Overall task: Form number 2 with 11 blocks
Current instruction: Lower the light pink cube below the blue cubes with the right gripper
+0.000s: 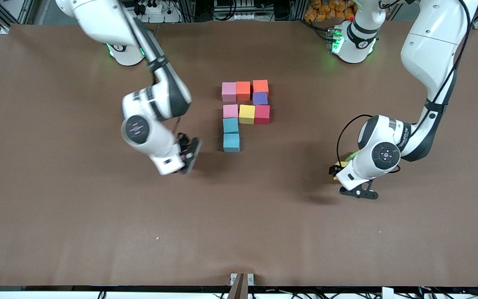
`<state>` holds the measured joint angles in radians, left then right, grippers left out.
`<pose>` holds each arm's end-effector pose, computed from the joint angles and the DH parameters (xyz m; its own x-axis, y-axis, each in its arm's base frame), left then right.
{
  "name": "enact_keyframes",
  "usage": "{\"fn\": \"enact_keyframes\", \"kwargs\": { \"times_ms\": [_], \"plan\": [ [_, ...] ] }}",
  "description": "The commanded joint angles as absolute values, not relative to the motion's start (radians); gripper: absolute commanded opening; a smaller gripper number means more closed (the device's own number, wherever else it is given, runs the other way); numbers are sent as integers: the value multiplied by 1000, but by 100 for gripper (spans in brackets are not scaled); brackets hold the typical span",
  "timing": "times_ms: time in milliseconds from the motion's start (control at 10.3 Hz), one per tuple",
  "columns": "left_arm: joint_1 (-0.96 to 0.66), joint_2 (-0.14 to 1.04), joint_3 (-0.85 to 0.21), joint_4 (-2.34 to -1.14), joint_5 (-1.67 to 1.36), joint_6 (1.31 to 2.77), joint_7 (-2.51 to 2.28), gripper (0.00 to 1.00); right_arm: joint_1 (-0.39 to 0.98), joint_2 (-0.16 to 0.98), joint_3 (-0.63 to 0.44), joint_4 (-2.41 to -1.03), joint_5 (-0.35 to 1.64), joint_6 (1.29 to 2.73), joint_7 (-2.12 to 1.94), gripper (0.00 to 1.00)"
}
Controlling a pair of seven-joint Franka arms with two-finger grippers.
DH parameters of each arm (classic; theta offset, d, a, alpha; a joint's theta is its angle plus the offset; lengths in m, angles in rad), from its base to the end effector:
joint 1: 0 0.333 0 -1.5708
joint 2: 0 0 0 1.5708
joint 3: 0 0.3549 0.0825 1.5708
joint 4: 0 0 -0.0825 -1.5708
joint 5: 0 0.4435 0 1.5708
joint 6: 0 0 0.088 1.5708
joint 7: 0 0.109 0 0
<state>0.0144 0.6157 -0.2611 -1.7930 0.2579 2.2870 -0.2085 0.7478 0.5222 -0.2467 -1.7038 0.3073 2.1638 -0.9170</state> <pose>0.6903 -0.1551 0.1944 0.9808 -0.1750 -0.0861 -0.1794 -0.9827 -0.0464 0.6279 0.3789 0.2904 0.2999 0.9515 0.0690 0.9498 -0.2911 -0.1144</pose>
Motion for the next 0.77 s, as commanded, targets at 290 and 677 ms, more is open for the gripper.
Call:
{"fn": "enact_keyframes", "kwargs": {
  "times_ms": [290, 677],
  "plan": [
    [29, 600, -279, -1842, 242, 2301, -232, 100, 919, 745, -256, -1271, 151, 1933, -850, 15],
    [34, 577, -285, -1873, 238, 2296, -232, 100, 1034, 782, -256, -1212, 126, 1862, -848, 15]
  ]
}}
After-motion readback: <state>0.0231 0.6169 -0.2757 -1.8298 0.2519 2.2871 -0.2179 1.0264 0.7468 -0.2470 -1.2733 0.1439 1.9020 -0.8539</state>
